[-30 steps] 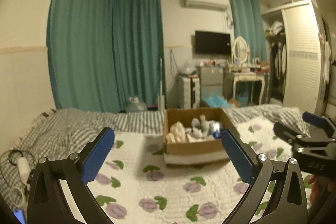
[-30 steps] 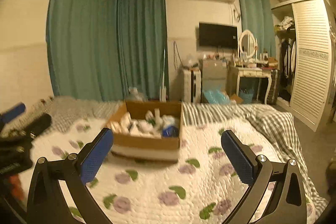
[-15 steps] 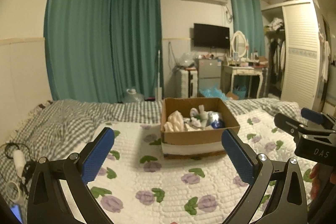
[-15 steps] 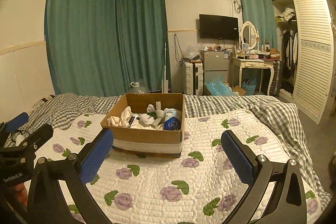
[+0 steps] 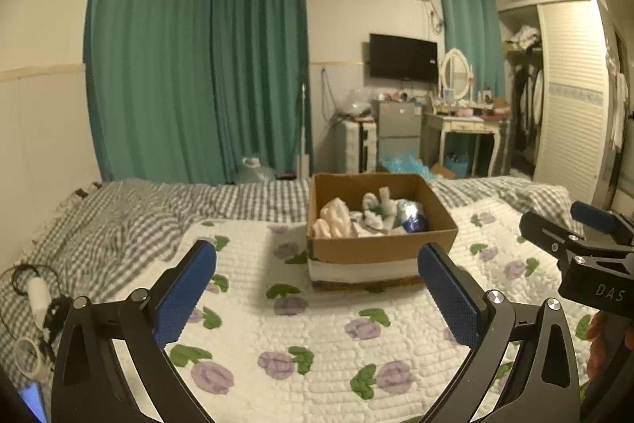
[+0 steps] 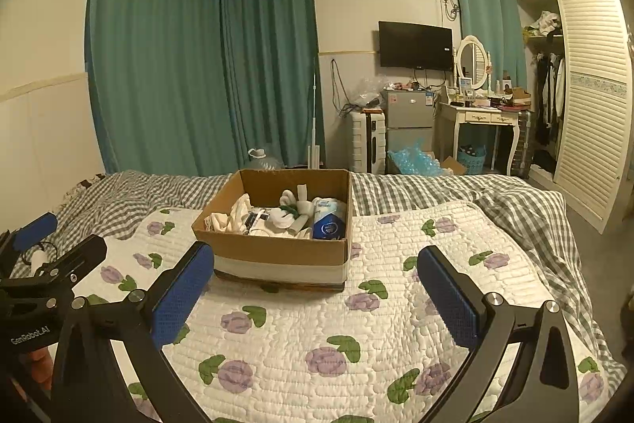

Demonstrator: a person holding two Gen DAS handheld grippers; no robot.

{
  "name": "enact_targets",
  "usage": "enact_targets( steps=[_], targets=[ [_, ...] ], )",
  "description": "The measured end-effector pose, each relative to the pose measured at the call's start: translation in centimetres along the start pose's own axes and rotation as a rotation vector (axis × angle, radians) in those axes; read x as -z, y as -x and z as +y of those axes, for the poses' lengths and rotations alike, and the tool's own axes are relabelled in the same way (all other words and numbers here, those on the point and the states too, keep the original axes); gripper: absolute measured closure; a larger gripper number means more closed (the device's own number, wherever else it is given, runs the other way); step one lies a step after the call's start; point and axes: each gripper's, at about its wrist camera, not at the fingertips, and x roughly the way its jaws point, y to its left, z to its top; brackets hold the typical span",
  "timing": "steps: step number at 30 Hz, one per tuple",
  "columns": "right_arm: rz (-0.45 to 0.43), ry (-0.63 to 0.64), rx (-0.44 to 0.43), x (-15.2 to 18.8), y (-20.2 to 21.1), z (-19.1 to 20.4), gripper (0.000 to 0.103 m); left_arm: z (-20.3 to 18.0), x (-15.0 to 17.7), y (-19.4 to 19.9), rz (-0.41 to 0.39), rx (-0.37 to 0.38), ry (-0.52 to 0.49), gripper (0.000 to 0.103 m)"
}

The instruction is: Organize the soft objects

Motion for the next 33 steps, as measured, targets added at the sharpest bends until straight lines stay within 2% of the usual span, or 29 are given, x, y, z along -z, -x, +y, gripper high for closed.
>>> enact_targets(
  steps=[33],
  targets=[
    [0.016,-0.016,-0.002,0.38,-0.41,0.33,0.000,-0.24,0.15,0.17,0.004,0.004,-0.008,0.000]
  ],
)
